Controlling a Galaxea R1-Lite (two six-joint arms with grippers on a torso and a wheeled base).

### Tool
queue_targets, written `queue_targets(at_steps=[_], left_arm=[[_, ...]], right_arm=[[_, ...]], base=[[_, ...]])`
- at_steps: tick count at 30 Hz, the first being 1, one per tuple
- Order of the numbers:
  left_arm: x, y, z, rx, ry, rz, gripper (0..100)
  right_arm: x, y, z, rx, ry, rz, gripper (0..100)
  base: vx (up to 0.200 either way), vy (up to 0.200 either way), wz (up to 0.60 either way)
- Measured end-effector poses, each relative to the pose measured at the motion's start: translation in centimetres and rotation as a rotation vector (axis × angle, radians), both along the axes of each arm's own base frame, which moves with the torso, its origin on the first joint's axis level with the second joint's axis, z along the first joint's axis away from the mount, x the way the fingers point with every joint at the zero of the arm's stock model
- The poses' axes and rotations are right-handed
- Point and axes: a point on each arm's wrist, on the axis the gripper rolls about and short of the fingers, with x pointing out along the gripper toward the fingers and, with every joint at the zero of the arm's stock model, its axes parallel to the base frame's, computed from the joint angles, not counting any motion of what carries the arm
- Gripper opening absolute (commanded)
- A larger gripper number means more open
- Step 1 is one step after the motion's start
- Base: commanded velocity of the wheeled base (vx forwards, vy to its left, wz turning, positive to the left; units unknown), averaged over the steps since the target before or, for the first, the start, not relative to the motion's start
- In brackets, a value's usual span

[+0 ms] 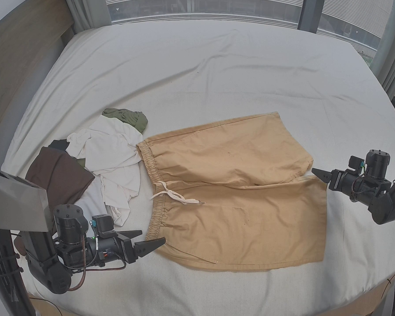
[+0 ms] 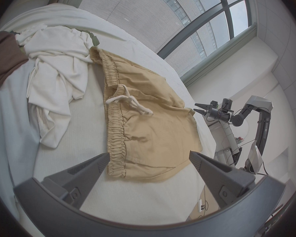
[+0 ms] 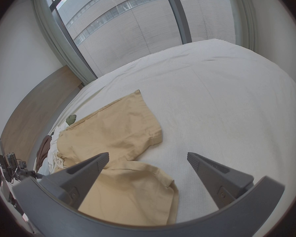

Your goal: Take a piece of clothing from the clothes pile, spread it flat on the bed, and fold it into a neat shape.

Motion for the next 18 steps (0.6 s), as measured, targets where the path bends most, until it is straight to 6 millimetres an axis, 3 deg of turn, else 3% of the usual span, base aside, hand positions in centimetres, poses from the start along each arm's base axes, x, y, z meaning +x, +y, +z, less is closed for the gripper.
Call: queue_targets(at_steps=[18], left_arm=[[0.7, -0.2, -3.3, 0.032, 0.102, 0.006, 100]], right_arm=[[-0.9, 1.1, 1.8, -0.004, -0.046, 0.032, 100]], base=[[0.0, 0.0, 0.0]])
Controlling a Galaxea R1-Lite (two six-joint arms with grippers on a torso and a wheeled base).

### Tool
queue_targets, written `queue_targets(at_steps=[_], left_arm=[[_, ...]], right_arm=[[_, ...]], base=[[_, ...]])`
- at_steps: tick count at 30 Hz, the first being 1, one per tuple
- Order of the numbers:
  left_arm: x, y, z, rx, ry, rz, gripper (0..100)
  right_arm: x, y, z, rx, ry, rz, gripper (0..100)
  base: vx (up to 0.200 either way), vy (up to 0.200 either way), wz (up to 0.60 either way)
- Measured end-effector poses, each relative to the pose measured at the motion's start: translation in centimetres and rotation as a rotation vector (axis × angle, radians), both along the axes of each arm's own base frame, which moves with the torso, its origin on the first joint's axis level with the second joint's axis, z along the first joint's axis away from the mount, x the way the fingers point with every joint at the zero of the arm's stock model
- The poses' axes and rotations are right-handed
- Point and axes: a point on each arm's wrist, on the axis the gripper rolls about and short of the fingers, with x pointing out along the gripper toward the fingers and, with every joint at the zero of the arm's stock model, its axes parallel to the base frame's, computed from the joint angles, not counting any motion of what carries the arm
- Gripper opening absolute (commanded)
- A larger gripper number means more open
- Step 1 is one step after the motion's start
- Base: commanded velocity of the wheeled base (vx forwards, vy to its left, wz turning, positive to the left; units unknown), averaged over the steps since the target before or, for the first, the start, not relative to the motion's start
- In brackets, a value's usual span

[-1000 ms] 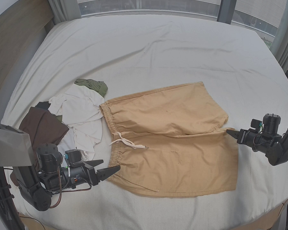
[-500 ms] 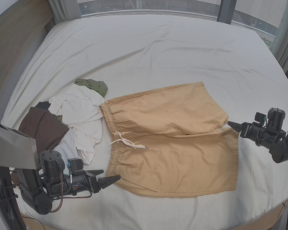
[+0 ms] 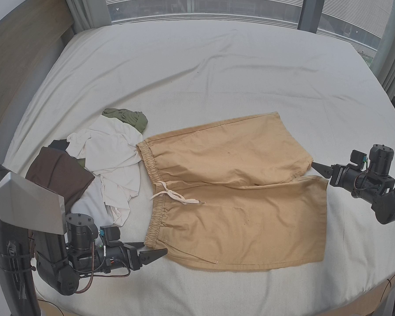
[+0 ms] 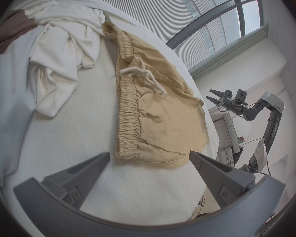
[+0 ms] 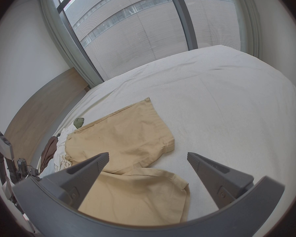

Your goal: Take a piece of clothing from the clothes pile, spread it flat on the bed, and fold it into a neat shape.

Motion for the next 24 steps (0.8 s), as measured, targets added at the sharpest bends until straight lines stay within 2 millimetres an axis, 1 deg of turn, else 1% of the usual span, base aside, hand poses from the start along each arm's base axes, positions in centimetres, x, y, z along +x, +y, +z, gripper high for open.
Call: queue_targets(at_steps=[5, 11, 12, 20, 24], left_arm=[[0.7, -0.2, -0.5, 0.014, -0.01, 0.024, 100], [1.3, -0.4, -0.7, 0.009, -0.021, 0.035, 100], [1.3, -0.4, -0.7, 0.007, -0.021, 0.036, 0], [1.6, -0.4, -0.7, 0.009, -0.025, 0.052, 0], [1.7, -0.5, -0.7, 0.009, -0.028, 0.052, 0]], right_arm=[[-0.2, 0.1, 0.0, -0.001, 0.002, 0.004, 100], [-0.4, 0.3, 0.0, -0.002, 0.005, 0.009, 100], [-0.4, 0.3, 0.0, -0.002, 0.007, 0.009, 100], [-0.8, 0.4, -0.5, -0.009, 0.028, 0.014, 100], [-1.9, 0.4, -1.7, -0.042, 0.098, 0.026, 100]], base=[[0.0, 0.0, 0.0], [0.0, 0.0, 0.0], [0.0, 0.0, 0.0], [0.0, 0.0, 0.0], [0.0, 0.0, 0.0]])
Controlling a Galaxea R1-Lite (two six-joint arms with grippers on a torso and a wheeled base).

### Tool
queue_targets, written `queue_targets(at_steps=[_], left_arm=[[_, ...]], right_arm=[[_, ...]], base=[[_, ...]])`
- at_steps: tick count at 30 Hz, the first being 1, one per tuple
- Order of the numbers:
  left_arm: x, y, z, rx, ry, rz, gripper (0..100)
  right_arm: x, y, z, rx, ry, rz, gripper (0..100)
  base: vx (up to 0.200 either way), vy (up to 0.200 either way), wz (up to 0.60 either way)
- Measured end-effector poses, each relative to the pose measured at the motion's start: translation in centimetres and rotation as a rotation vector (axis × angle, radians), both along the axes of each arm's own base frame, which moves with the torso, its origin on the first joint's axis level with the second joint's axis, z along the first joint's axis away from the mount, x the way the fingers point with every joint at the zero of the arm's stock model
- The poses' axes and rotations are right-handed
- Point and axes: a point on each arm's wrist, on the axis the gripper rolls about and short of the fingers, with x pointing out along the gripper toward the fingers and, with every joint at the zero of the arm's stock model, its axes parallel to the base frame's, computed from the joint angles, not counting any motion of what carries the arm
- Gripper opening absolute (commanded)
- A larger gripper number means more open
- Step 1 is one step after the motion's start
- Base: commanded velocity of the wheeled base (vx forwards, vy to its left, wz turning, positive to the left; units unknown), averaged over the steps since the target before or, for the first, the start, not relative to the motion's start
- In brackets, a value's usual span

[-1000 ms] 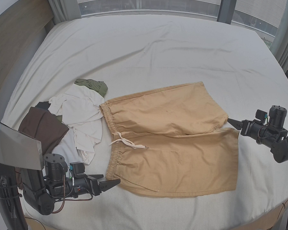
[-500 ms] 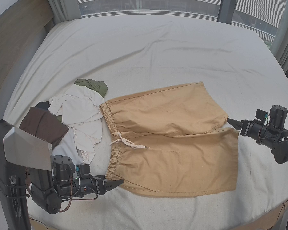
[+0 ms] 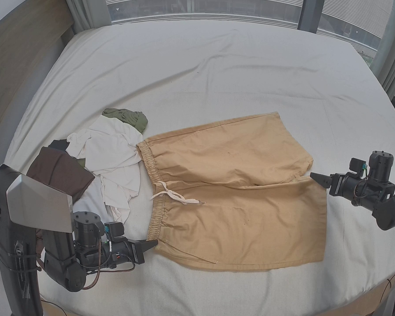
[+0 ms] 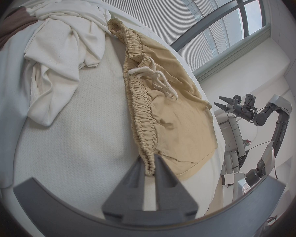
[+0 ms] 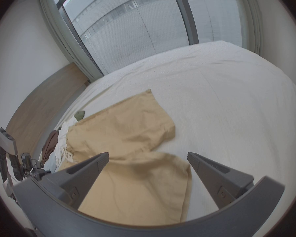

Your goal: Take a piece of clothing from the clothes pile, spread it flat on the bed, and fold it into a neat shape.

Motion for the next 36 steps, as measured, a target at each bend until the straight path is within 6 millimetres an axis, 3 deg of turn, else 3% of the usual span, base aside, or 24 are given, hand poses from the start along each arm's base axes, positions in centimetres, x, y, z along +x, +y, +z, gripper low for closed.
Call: queue_targets(at_steps=[21, 26, 36], left_arm=[[-0.1, -0.3, 0.2, 0.004, -0.015, -0.015, 0], [-0.1, -0.3, 0.3, 0.003, -0.018, -0.016, 0], [-0.1, -0.3, 0.4, 0.002, -0.022, -0.016, 0]], right_arm=[[-5.6, 0.1, -4.6, -0.044, 0.362, 0.031, 100], [-7.4, 0.4, -5.8, -0.057, 0.529, 0.06, 100], [-8.2, 0.6, -6.5, -0.06, 0.612, 0.08, 100]], base=[[0.0, 0.0, 0.0], [0.0, 0.0, 0.0], [0.0, 0.0, 0.0]])
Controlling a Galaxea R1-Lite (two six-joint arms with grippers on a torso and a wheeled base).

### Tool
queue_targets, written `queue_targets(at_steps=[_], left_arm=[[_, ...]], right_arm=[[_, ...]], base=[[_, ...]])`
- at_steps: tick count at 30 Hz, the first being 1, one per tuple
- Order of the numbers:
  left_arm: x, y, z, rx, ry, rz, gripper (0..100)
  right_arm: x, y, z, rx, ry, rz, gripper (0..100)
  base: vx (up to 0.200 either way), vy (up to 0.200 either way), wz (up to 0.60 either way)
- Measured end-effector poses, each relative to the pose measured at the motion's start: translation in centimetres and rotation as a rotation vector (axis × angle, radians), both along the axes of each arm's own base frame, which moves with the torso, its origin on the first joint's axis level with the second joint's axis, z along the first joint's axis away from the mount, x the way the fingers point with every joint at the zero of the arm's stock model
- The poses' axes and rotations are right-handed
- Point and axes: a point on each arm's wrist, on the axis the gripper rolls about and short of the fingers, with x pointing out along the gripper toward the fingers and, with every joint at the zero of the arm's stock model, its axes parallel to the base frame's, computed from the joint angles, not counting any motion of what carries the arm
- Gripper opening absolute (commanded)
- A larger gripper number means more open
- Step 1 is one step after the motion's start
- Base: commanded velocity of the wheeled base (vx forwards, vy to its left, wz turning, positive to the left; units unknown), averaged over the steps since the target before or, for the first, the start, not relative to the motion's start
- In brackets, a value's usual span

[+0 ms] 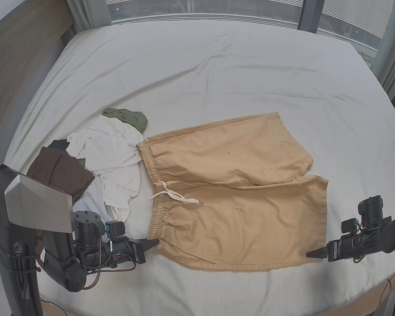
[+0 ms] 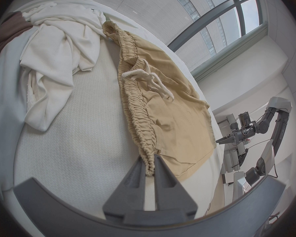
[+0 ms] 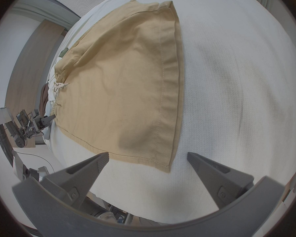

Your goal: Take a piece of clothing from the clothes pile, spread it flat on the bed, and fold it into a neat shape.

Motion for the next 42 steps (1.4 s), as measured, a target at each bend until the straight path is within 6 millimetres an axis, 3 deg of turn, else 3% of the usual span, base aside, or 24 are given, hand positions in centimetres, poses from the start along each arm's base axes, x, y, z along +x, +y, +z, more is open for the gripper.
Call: queue_targets(at_steps=[10, 11, 31, 42], left_arm=[[0.0, 0.0, 0.0, 0.0, -0.001, 0.0, 0], [0.0, 0.0, 0.0, 0.0, 0.0, 0.0, 0], [-0.1, 0.0, 0.2, -0.004, -0.002, 0.001, 0], [-3.0, 0.9, 0.6, 0.001, 0.083, -0.03, 0]], right_arm=[[0.5, 0.0, -0.6, 0.008, 0.021, -0.004, 100], [0.5, 0.0, -0.7, 0.01, 0.023, -0.004, 0], [0.7, 0.1, -1.1, 0.025, 0.05, -0.015, 0], [-0.9, 1.0, 0.0, 0.018, 0.115, 0.035, 0]], base=[[0.0, 0.0, 0.0], [0.0, 0.0, 0.0], [0.0, 0.0, 0.0], [0.0, 0.0, 0.0]])
